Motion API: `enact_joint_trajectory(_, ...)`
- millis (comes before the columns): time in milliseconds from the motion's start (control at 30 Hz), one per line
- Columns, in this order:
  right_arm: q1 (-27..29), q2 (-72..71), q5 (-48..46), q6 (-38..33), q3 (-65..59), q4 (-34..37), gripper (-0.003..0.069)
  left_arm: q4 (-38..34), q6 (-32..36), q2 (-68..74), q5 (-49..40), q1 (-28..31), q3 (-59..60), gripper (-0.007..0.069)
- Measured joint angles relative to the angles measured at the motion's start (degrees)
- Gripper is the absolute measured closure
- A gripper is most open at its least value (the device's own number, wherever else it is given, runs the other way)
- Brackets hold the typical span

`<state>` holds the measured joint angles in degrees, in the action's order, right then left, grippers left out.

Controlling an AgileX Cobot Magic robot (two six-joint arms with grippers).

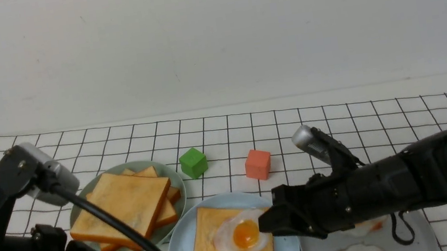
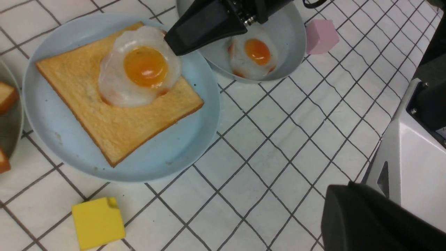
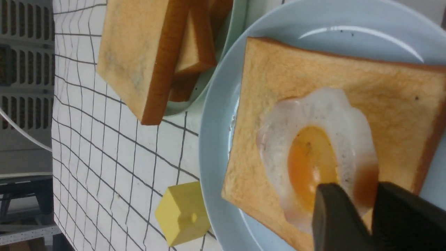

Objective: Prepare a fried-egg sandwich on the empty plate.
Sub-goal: Use the right arm to place the fried egg on the slice of bread in the middle, then use the left arm to grab a slice of bread

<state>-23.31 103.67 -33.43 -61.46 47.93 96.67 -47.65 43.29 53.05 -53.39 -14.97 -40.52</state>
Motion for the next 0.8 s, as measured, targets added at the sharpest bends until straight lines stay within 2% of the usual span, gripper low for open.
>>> enact_joint_trajectory(33, 0.0, -1.4, 0.0, 0.0, 0.1, -2.7, 0.03, 0.1, -1.3, 0.0, 1.0, 0.0, 0.0, 0.0624)
enact_joint_trajectory(100, 0.0, -4.3, 0.0, 0.0, 0.1, -6.9, 0.0204, 0.2, -3.3, 0.0, 3.7, 0.0, 0.0, 0.0619)
enact_joint_trajectory(133, 0.0, -5.1, 0.0, 0.0, 0.1, -7.4, 0.0185, 0.2, -3.6, 0.0, 3.7, 0.0, 0.0, 0.0617)
enact_joint_trajectory(200, 0.0, -12.1, -0.1, 1.9, 0.1, -14.1, 0.0078, 0.6, -8.1, 0.2, 9.8, 0.0, 0.0, 0.0601)
enact_joint_trajectory(267, 0.0, -15.9, -0.6, 4.6, 0.3, -17.2, 0.0045, 1.1, -10.6, 0.6, 12.0, 0.0, 0.0, 0.0592)
enact_joint_trajectory(300, 0.1, -20.4, -1.3, 8.6, 0.7, -22.7, 0.0025, 1.8, -13.3, 1.4, 14.8, 0.0, 0.0, 0.0584)
enact_joint_trajectory(333, 0.2, -21.6, -1.9, 11.0, 1.1, -25.5, 0.0019, 2.7, -14.7, 1.9, 16.3, 0.1, 0.0, 0.058)
enact_joint_trajectory(367, 0.7, -26.6, -4.5, 19.7, 2.7, -34.5, 0.0015, 5.4, -19.1, 4.6, 17.8, 0.7, -0.5, 0.0575)
enact_joint_trajectory(400, 0.9, -27.0, -5.4, 20.7, 2.9, -37.0, 0.0015, 6.2, -19.5, 4.9, 17.9, 1.0, -0.7, 0.0574)
enact_joint_trajectory(433, 1.1, -29.4, -7.3, 25.0, 3.9, -42.3, 0.002, 7.8, -21.5, 6.6, 17.7, 1.9, -1.5, 0.0573)
enact_joint_trajectory(467, 1.3, -32.5, -11.8, 35.1, 6.3, -53.1, 0.0036, 10.2, -25.4, 11.0, 16.7, 4.7, -3.4, 0.0572)
enact_joint_trajectory(500, 1.3, -34.2, -14.4, 40.4, 7.4, -59.4, 0.005, 10.8, -26.7, 13.1, 15.7, 6.4, -4.5, 0.0571)
enact_joint_trajectory(533, 1.3, -34.5, -14.4, 41.3, 7.6, -60.6, 0.0053, 10.8, -27.2, 14.1, 15.5, 6.8, -5.1, 0.0571)
enact_joint_trajectory(567, 1.3, -37.4, -18.3, 48.1, 8.7, -69.4, 0.0074, 10.3, -28.1, 18.4, 13.4, 10.6, -7.5, 0.0572)
enact_joint_trajectory(667, 1.5, -41.7, -21.6, 54.7, 8.7, -75.7, 0.0093, 6.3, -27.5, 25.9, 8.5, 17.6, -11.1, 0.0571)
enact_joint_trajectory(800, 1.6, -47.2, -22.1, 55.4, 7.5, -74.1, 0.0098, -0.6, -25.5, 34.3, 5.1, 25.4, -12.6, 0.0552)
